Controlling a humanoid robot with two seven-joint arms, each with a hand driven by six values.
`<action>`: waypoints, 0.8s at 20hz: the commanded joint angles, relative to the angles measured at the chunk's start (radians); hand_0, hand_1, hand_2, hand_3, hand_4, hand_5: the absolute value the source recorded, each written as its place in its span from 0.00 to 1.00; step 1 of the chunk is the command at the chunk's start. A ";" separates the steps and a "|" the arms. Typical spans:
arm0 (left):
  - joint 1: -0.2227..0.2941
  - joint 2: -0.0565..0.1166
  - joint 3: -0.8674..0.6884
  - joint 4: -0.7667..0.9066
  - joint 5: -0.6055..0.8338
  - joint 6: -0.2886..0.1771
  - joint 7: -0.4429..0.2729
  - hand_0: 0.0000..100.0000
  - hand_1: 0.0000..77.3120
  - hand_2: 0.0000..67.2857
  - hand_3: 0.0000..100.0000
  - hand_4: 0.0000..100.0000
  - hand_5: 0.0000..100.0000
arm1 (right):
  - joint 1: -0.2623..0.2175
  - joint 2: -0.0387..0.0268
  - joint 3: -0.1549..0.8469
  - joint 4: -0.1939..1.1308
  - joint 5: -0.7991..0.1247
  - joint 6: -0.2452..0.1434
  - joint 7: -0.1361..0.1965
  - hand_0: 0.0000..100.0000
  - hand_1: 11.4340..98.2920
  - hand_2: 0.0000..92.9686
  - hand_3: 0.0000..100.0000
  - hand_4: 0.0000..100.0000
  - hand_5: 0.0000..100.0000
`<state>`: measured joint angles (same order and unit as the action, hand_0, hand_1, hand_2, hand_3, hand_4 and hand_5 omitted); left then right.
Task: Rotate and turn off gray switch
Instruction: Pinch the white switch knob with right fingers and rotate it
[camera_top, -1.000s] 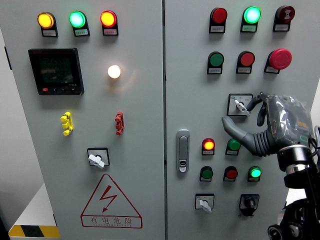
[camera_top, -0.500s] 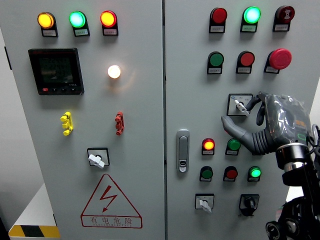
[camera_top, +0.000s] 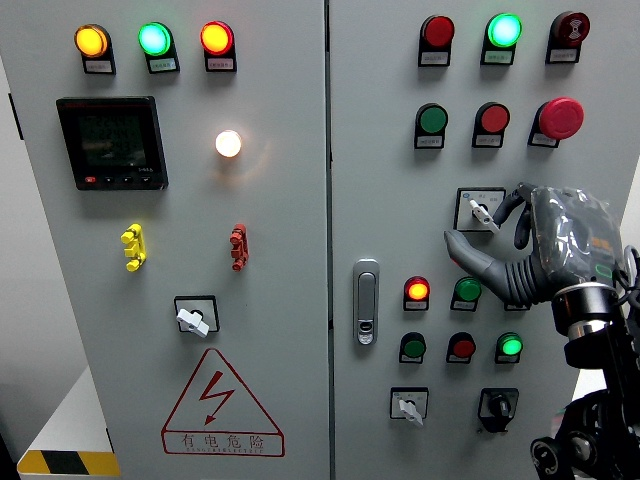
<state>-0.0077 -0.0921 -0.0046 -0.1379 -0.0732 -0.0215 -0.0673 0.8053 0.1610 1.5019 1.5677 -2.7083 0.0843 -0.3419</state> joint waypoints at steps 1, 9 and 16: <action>0.000 0.000 0.000 0.000 0.000 0.000 0.001 0.00 0.00 0.19 0.18 0.09 0.12 | 0.002 0.0000 0.000 -0.005 -0.014 0.000 0.000 0.06 0.27 0.71 0.93 0.93 1.00; 0.000 0.000 0.000 0.000 0.000 0.000 0.001 0.00 0.00 0.19 0.18 0.09 0.12 | 0.015 0.0016 -0.002 -0.020 -0.024 0.000 0.000 0.43 0.25 0.73 0.95 0.93 1.00; 0.000 0.000 0.000 0.000 0.000 0.000 0.001 0.00 0.00 0.19 0.18 0.09 0.12 | 0.017 0.0016 -0.003 -0.021 -0.024 0.000 -0.002 0.50 0.24 0.74 0.95 0.93 1.00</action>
<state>-0.0077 -0.0920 -0.0046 -0.1383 -0.0732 -0.0215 -0.0666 0.8207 0.1626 1.4990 1.5463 -2.7320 0.0843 -0.3436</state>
